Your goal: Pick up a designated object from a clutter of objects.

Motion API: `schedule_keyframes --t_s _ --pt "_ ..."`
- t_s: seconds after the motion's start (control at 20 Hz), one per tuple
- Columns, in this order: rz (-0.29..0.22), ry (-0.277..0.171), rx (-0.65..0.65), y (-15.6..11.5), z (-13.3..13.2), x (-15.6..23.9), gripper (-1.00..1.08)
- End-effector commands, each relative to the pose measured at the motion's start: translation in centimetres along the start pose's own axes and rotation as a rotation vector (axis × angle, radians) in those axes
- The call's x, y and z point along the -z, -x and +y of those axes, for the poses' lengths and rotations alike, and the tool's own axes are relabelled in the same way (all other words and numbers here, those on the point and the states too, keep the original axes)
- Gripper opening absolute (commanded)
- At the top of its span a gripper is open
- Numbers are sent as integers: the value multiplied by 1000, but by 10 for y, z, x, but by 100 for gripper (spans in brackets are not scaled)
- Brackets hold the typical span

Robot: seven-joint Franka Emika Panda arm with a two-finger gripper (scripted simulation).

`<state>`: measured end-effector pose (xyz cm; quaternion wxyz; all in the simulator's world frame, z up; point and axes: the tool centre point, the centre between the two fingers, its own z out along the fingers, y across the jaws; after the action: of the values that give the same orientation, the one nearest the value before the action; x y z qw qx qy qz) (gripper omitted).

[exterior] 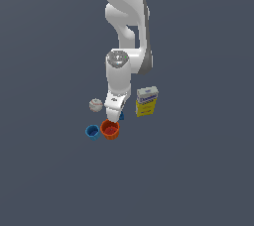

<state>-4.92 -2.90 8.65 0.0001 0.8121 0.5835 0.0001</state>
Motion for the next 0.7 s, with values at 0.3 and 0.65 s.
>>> schedule_keyframes --t_s 0.3,0.65 --pt "0 0 3 0 -1 -35 100" --pt "0 0 4 0 -1 -44 -100"
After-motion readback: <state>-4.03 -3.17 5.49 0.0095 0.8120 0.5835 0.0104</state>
